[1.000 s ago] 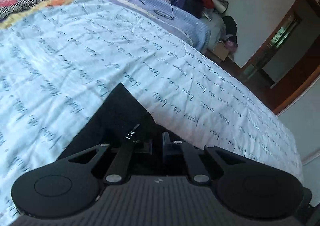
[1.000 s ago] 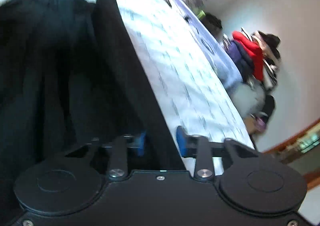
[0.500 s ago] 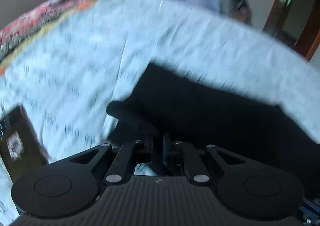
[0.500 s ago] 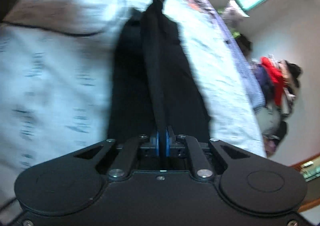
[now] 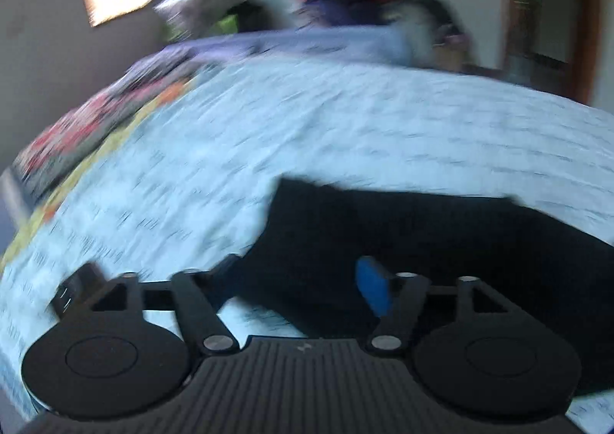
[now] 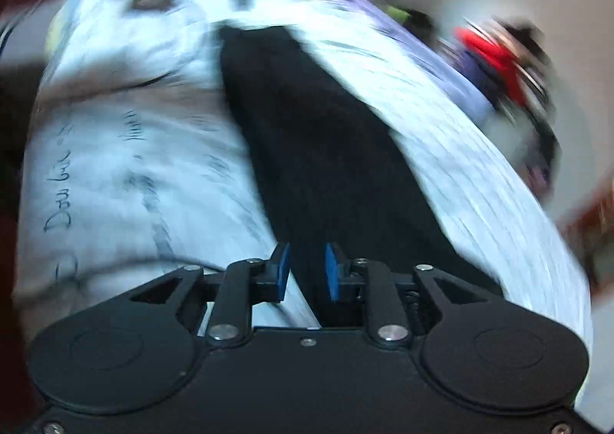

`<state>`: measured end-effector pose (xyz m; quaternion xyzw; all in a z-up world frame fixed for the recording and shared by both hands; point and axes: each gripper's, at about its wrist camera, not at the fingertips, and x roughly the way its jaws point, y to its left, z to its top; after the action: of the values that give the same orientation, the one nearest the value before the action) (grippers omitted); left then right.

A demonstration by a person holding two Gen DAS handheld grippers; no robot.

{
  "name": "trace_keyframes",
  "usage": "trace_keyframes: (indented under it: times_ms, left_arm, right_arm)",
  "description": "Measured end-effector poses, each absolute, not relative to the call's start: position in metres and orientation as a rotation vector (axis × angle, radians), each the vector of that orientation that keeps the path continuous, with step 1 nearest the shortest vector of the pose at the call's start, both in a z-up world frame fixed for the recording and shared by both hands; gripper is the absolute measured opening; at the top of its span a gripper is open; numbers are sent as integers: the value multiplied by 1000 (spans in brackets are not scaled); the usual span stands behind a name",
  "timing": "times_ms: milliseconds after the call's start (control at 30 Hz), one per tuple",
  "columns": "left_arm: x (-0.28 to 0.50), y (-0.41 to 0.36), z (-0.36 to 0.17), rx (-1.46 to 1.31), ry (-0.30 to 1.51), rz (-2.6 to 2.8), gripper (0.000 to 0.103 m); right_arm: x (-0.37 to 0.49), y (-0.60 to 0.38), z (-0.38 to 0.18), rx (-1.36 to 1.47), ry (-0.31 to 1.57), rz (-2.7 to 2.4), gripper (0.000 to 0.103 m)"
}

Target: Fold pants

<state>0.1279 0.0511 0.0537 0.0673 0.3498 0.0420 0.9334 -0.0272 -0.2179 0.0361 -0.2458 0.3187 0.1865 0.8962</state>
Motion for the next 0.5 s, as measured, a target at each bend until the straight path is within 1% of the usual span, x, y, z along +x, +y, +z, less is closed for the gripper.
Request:
trace_keyframes:
  times_ms: [33, 67, 100, 167, 233, 333, 433, 500]
  left_arm:
    - [122, 34, 56, 161, 700, 26, 80]
    - [117, 14, 57, 190, 688, -47, 81]
    - [112, -9, 57, 226, 680, -134, 82]
    - [103, -51, 53, 289, 656, -289, 83]
    - [91, -92, 46, 341, 629, -399, 83]
    - [69, -147, 31, 423, 571, -550, 83]
    - [54, -190, 10, 548, 526, -622, 83]
    - [50, -204, -4, 611, 505, -645, 83]
  right_arm:
    - [-24, -246, 43, -450, 665, 308, 19]
    - [-24, -275, 49, -386, 669, 214, 22]
    - [-19, -302, 53, -326, 672, 127, 30]
    - [-10, -364, 54, -159, 656, -58, 38]
    - [1, -417, 51, 23, 623, -174, 39]
    - [16, -486, 32, 298, 584, -281, 39]
    - [29, -523, 6, 587, 550, -309, 39]
    - [32, -539, -12, 770, 508, -316, 39]
